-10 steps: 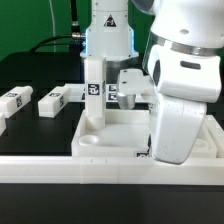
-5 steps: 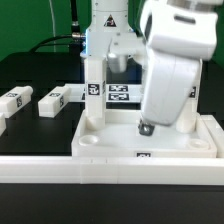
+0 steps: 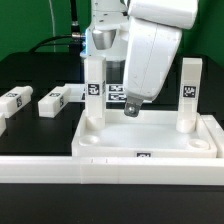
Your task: Assemble desk
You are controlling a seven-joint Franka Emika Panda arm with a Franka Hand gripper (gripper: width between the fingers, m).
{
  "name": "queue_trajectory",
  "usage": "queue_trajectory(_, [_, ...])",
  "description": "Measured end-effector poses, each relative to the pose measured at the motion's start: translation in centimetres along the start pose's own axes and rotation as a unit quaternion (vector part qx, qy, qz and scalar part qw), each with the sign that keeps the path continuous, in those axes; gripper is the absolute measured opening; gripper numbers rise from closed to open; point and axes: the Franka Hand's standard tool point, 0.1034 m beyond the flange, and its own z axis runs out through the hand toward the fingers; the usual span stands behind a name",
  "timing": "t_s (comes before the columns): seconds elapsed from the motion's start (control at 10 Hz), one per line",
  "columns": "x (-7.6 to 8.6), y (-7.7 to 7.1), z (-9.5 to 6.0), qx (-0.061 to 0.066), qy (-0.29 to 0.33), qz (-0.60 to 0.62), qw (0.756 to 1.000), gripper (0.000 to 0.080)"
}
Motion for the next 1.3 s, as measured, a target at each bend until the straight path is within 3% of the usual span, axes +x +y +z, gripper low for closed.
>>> queue_trajectory(0.1, [-0.3, -0.1, 0.4, 0.0, 0.0, 0.002, 1.0, 0.0649])
queue_trajectory(0.2, [-1.4, -0.4, 1.2, 0.006, -0.002, -0.002, 1.0, 0.0649])
queue_trajectory(0.4, [-3.1, -0.5, 1.2, 0.021, -0.005, -0.001, 1.0, 0.0649])
queue_trajectory(0.7, [-3.1, -0.5, 1.3, 0.023, -0.007, 0.116, 0.993, 0.0649])
queue_trajectory(0.9, [-5.4, -0.4, 1.1, 0.034, -0.012, 0.205, 0.978, 0.0649])
queue_trajectory(1.1, [-8.0, 0.4, -0.4, 0.022, -0.01, 0.234, 0.972, 0.0649])
queue_trajectory(1.2, [-9.3, -0.1, -1.1, 0.02, -0.007, 0.258, 0.966, 0.0649])
queue_trajectory(1.3, [-10.4, -1.4, -1.3, 0.014, 0.004, 0.283, 0.959, 0.0649])
